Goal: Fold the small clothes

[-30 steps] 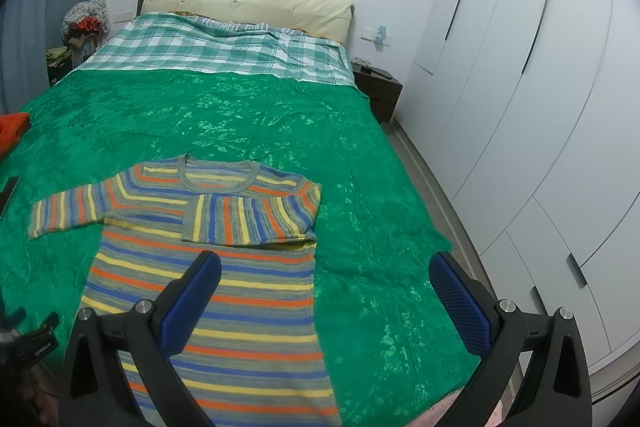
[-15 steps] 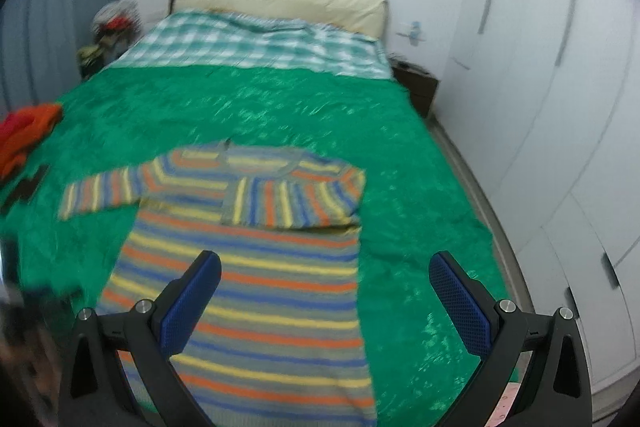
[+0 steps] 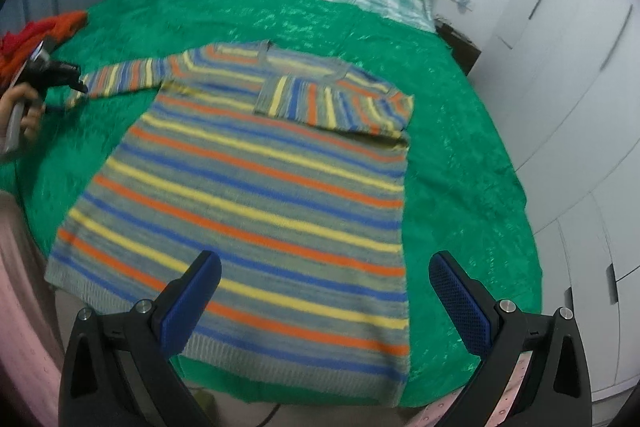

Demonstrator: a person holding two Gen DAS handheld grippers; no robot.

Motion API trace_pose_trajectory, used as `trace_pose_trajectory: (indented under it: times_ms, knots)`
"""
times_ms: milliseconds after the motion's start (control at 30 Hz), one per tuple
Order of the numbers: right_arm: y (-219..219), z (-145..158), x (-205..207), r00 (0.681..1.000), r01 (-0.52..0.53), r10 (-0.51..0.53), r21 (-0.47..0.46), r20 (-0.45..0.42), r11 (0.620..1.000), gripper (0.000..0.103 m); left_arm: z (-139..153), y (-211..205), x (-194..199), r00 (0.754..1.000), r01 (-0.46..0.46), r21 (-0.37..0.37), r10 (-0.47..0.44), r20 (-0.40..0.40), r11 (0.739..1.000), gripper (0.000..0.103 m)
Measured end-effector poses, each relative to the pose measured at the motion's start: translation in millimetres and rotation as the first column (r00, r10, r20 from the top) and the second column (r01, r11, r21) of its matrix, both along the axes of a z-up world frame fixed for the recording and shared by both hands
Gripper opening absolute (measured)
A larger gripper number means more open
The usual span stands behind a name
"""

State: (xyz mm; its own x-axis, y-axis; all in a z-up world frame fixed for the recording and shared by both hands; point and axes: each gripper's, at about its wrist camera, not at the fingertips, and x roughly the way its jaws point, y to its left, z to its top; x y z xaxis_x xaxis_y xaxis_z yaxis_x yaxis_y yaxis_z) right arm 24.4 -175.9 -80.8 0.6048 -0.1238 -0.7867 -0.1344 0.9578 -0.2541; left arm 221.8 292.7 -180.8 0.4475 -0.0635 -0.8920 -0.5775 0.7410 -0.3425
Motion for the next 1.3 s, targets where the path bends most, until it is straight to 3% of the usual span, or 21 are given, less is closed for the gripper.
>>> trace_pose_trajectory:
  times_ms: [67, 200, 267, 367, 400, 467, 567, 600, 667, 700, 767, 800, 867, 933, 1000, 1033, 1067, 1133, 1167, 1233, 1300]
  knots:
    - [-1, -4, 1, 1.000, -0.001, 0.001, 0.010, -0.010, 1.000, 0.102, 26, -10, 5, 1.000, 0.014, 0.085, -0.015, 0.016, 0.996, 0.000]
    - [-9, -9, -1, 1.000, 0.005, -0.005, 0.021, 0.007, 1.000, 0.102, 99, -81, 30, 0.975, 0.162, 0.245, -0.193, 0.109, 0.956, 0.000]
    - [-14, -13, 1, 1.000, 0.012, -0.013, 0.033, 0.006, 0.999, 0.102, 132, -130, 43, 0.942, 0.239, 0.289, -0.294, 0.164, 0.927, 0.000]
    - [-25, -20, 2, 1.000, 0.031, -0.030, 0.050, -0.005, 0.998, 0.102, 168, -217, 59, 0.860, 0.371, 0.348, -0.460, 0.222, 0.861, 0.000]
    - [-29, -20, 3, 0.999, 0.039, -0.039, 0.053, -0.007, 0.998, 0.102, 174, -257, 65, 0.820, 0.426, 0.369, -0.525, 0.229, 0.826, 0.000]
    - [-37, -21, 3, 0.998, 0.059, -0.059, 0.061, -0.007, 0.996, 0.102, 172, -304, 69, 0.773, 0.487, 0.396, -0.595, 0.219, 0.778, 0.001]
    - [-54, -22, 0, 0.995, 0.103, -0.103, 0.071, -0.006, 0.992, 0.102, 139, -380, 77, 0.717, 0.578, 0.412, -0.679, 0.157, 0.705, 0.005]
    - [-56, -23, 0, 0.994, 0.112, -0.112, 0.071, -0.005, 0.991, 0.102, 129, -394, 80, 0.708, 0.602, 0.401, -0.694, 0.131, 0.690, 0.010]
    - [-65, -26, -1, 0.991, 0.132, -0.131, 0.071, -0.007, 0.989, 0.102, 94, -421, 83, 0.680, 0.680, 0.353, -0.733, 0.025, 0.643, 0.075]
    - [-69, -29, 0, 0.990, 0.143, -0.143, 0.073, -0.010, 0.987, 0.102, 79, -432, 78, 0.664, 0.706, 0.345, -0.747, -0.018, 0.619, 0.078]
    - [-76, -33, 1, 0.987, 0.160, -0.159, 0.078, -0.021, 0.984, 0.102, 70, -433, 65, 0.640, 0.720, 0.358, -0.768, -0.012, 0.594, 0.076]
    - [-81, -34, 1, 0.985, 0.172, -0.170, 0.084, -0.025, 0.982, 0.102, 72, -422, 56, 0.642, 0.713, 0.357, -0.767, 0.016, 0.604, 0.076]
    - [-90, -36, 2, 0.981, 0.194, -0.192, 0.092, -0.024, 0.977, 0.102, 77, -392, 50, 0.675, 0.675, 0.353, -0.736, 0.060, 0.648, 0.084]
    - [-100, -38, 6, 0.977, 0.214, -0.212, 0.097, -0.030, 0.972, 0.102, 83, -351, 55, 0.749, 0.581, 0.383, -0.656, 0.093, 0.718, 0.089]
    - [-109, -39, 15, 0.975, 0.224, -0.221, 0.112, -0.038, 0.968, 0.102, 75, -318, 70, 0.819, 0.497, 0.444, -0.572, 0.044, 0.745, 0.089]
    - [-111, -38, 21, 0.975, 0.221, -0.218, 0.115, -0.034, 0.968, 0.102, 66, -310, 80, 0.835, 0.480, 0.474, -0.551, 0.012, 0.738, 0.089]
    - [-113, -36, 29, 0.977, 0.214, -0.212, 0.117, -0.028, 0.970, 0.102, 47, -300, 90, 0.850, 0.481, 0.515, -0.520, -0.077, 0.710, 0.089]
    - [-119, -26, 54, 0.982, 0.186, -0.188, 0.176, -0.006, 0.967, 0.102, -6, -286, 104, 0.833, 0.552, 0.528, -0.457, -0.313, 0.645, 0.081]
    - [-125, -24, 63, 0.983, 0.181, -0.183, 0.209, -0.009, 0.961, 0.102, -13, -282, 102, 0.823, 0.567, 0.511, -0.469, -0.319, 0.646, 0.081]
    - [-140, -21, 86, 0.982, 0.187, -0.176, 0.310, -0.063, 0.932, 0.102, 6, -269, 82, 0.853, 0.513, 0.511, -0.476, -0.213, 0.689, 0.084]
    - [-154, -25, 100, 0.975, 0.210, -0.166, 0.374, -0.145, 0.904, 0.102, 26, -261, 56, 0.854, 0.506, 0.477, -0.496, -0.157, 0.719, 0.087]
